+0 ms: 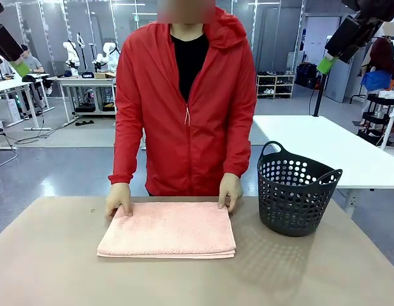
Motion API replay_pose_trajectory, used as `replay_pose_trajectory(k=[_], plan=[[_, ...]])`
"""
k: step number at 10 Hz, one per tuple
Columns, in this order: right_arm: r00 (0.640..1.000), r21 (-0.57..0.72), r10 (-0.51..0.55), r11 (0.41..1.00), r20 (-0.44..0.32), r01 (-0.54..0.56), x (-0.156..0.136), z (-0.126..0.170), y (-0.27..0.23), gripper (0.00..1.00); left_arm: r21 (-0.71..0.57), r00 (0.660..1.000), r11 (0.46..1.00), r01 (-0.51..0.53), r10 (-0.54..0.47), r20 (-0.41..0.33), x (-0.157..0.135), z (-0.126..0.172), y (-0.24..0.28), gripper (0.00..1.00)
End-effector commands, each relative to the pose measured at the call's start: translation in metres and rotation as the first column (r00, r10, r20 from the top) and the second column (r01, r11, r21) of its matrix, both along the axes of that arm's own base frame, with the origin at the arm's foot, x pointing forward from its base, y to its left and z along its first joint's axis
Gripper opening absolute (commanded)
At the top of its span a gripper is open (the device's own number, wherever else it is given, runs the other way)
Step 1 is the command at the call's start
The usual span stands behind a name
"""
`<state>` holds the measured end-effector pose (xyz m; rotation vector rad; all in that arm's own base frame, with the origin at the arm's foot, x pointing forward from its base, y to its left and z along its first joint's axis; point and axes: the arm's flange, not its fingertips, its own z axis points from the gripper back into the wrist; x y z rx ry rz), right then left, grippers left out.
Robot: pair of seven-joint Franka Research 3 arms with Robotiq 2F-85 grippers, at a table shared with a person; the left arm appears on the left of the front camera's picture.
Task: Fold the towel.
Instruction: Pick up the 100 cm Hotel Towel and place it on the left side of the table.
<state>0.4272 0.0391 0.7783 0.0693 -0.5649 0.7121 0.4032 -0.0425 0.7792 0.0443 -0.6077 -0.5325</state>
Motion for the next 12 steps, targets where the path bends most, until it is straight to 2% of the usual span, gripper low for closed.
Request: replay_pose_trajectory(k=[1,12], plan=[[1.0,-0.009,0.013,1.0,-0.004,-0.013,-0.0001,0.0019,-0.0023,1.0,0.016,1.0,1.0,0.011,-0.011,-0.005,0.0014,0.003,0.0024,1.0],[1.0,-0.009,0.013,1.0,-0.004,-0.013,-0.0001,0.0019,-0.0023,1.0,0.016,1.0,1.0,0.011,-0.011,-0.005,0.0014,0.003,0.0024,1.0]])
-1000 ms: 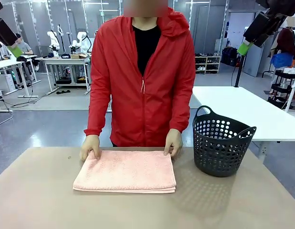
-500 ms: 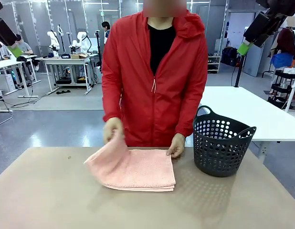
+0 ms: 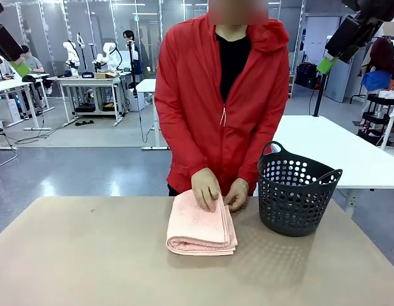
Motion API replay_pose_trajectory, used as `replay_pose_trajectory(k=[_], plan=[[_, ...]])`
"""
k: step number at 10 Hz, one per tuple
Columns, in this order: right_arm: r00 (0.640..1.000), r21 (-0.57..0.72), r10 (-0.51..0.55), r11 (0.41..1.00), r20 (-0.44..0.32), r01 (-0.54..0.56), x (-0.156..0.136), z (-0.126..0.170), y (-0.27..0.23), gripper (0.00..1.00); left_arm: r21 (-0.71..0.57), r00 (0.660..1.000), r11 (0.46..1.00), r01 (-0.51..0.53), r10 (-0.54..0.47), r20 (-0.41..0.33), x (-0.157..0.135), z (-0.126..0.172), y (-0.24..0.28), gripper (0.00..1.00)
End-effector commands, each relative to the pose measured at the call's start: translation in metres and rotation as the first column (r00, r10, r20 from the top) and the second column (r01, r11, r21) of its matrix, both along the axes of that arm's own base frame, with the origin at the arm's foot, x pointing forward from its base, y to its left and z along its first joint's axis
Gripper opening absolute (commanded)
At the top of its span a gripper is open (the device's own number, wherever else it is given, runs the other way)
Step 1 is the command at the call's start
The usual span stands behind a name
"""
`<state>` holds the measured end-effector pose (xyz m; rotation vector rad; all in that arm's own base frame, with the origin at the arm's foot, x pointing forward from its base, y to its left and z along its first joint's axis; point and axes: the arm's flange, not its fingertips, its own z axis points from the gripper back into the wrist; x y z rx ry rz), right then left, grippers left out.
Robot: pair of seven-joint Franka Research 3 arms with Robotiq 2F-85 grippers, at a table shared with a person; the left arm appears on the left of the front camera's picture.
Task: Fold the towel.
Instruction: Pick up the 100 cm Hotel Towel and place it on the left side of the table.
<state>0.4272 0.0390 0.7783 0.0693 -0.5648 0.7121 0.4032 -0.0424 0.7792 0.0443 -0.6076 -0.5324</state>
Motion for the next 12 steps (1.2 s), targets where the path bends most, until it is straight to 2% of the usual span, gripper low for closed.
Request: replay_pose_trajectory(k=[1,12], plan=[[1.0,-0.009,0.013,1.0,-0.004,-0.013,-0.0001,0.0019,-0.0022,1.0,0.016,1.0,1.0,0.012,-0.011,-0.005,0.0014,0.0031,0.0023,1.0],[1.0,-0.009,0.013,1.0,-0.004,-0.013,-0.0001,0.0019,-0.0022,1.0,0.016,1.0,1.0,0.012,-0.011,-0.005,0.0014,0.0031,0.0023,1.0]])
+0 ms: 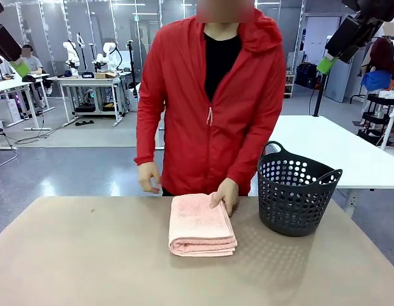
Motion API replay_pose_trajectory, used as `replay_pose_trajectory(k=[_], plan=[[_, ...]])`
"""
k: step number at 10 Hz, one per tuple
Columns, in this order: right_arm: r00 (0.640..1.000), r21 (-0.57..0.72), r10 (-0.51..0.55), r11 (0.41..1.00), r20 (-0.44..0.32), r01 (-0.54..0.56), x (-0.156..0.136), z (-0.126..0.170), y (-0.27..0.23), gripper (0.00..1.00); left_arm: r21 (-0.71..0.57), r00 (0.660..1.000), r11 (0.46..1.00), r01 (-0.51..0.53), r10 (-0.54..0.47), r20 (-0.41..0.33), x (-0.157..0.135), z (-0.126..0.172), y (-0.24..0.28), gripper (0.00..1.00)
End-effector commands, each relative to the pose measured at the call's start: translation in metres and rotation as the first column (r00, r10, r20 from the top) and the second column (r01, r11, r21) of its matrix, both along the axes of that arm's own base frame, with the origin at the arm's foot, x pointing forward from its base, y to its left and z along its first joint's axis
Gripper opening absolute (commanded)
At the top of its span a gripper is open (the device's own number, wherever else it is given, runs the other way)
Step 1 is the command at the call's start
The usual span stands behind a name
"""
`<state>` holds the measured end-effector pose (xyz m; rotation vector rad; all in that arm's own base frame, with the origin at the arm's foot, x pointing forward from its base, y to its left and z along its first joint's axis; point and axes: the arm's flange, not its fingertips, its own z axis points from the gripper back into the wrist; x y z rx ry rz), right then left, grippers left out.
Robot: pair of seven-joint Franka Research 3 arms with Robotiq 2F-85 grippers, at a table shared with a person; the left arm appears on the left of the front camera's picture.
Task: Fold the towel.
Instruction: Pick up the 100 cm Hotel Towel and place it on the left side of the table.
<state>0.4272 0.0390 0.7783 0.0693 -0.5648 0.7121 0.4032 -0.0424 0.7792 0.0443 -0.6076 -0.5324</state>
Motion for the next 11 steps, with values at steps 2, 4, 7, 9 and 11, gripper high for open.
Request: replay_pose_trajectory(k=[2,4,7,9,11], plan=[[1.0,-0.009,0.013,1.0,-0.004,-0.013,0.0,0.002,-0.002,1.0,0.0,1.0,1.0,0.0,0.0,0.0,0.0,0.0,0.0,1.0],[1.0,-0.009,0.013,1.0,-0.004,-0.013,0.0,0.002,-0.002,1.0,-0.108,1.0,0.994,-0.006,0.005,-0.009,-0.005,-0.015,-0.011,1.0],[1.0,-0.009,0.013,1.0,-0.004,-0.013,0.0,0.002,-0.002,1.0,-0.231,0.997,0.972,-0.039,0.022,-0.077,-0.012,-0.069,-0.015,1.0],[1.0,-0.009,0.013,1.0,-0.004,-0.013,0.0,0.002,-0.002,1.0,-0.347,0.986,0.936,-0.062,0.004,-0.165,-0.014,-0.123,-0.015,1.0],[1.0,-0.009,0.013,1.0,-0.004,-0.013,0.0,0.002,-0.002,1.0,-0.462,0.974,0.885,-0.054,-0.054,-0.218,-0.016,-0.168,-0.018,1.0]])
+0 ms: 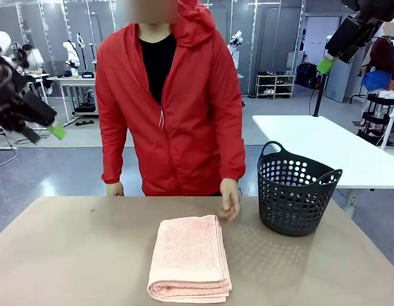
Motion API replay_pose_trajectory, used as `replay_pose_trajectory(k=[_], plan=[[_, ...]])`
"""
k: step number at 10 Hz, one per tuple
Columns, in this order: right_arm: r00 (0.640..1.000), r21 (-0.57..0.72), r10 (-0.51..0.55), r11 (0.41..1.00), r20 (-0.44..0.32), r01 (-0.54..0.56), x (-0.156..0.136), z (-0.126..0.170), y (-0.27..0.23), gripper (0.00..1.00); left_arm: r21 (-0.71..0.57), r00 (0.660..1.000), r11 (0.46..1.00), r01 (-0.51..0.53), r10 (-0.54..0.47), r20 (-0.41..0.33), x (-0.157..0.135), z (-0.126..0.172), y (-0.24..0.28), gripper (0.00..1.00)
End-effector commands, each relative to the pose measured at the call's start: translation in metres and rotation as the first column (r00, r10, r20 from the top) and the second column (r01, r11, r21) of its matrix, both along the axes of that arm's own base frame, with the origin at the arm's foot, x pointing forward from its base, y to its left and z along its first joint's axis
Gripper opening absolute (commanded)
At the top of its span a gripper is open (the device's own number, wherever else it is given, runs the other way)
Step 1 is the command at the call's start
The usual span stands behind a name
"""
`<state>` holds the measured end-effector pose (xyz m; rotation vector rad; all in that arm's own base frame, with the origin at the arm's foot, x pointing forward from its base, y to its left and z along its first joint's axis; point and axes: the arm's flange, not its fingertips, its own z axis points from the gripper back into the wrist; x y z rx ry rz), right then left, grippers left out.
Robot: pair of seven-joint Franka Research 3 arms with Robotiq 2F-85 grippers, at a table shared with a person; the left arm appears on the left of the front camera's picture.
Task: Fold the towel.
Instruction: Pick up the 100 cm Hotel Towel and place it on the left side of the table.
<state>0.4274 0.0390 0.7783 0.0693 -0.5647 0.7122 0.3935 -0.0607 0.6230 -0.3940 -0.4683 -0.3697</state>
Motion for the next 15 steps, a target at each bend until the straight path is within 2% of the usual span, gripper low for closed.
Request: replay_pose_trajectory(k=[1,3,5,8,9,10,11,12,14,15], plan=[[1.0,-0.009,0.012,1.0,-0.004,-0.013,0.0,0.002,-0.002,1.0,-0.138,1.0,0.99,0.021,-0.022,-0.011,-0.007,-0.035,-0.003,1.0],[1.0,-0.009,0.012,1.0,-0.004,-0.013,0.0,0.002,-0.002,1.0,-0.185,0.998,0.982,0.026,-0.036,-0.05,-0.006,-0.064,-0.002,1.0],[1.0,-0.009,0.012,1.0,-0.004,-0.013,0.0,0.002,-0.002,1.0,-0.183,0.998,0.983,0.016,-0.026,-0.054,-0.01,-0.069,0.002,1.0],[1.0,-0.009,0.012,1.0,-0.004,-0.013,0.0,0.002,-0.002,1.0,-0.302,0.989,0.952,0.042,-0.082,-0.124,-0.001,-0.097,0.0,1.0],[1.0,-0.009,0.012,1.0,-0.004,-0.013,0.0,0.002,-0.002,1.0,-0.337,0.985,0.941,0.033,-0.088,-0.149,0.003,-0.112,-0.003,1.0],[1.0,-0.009,0.012,1.0,-0.004,-0.013,0.0,0.002,-0.002,1.0,-0.378,0.983,0.923,0.066,-0.125,-0.135,0.008,-0.133,-0.01,1.0],[1.0,-0.009,0.012,1.0,-0.004,-0.013,0.0,0.002,-0.002,1.0,-0.37,0.987,0.926,0.07,-0.118,-0.109,0.011,-0.158,-0.02,1.0],[1.0,-0.009,0.012,1.0,-0.004,-0.013,0.0,0.002,-0.002,1.0,-0.39,0.984,0.919,0.052,-0.114,-0.138,0.013,-0.183,-0.03,1.0],[1.0,-0.009,0.012,1.0,-0.004,-0.013,0.0,0.002,-0.002,1.0,-0.413,0.989,0.911,-0.011,-0.05,-0.136,0.015,-0.221,-0.044,1.0],[1.0,-0.009,0.012,1.0,-0.004,-0.013,0.0,0.002,-0.002,1.0,-0.437,0.984,0.899,-0.036,-0.045,-0.174,0.015,-0.242,-0.056,1.0]])
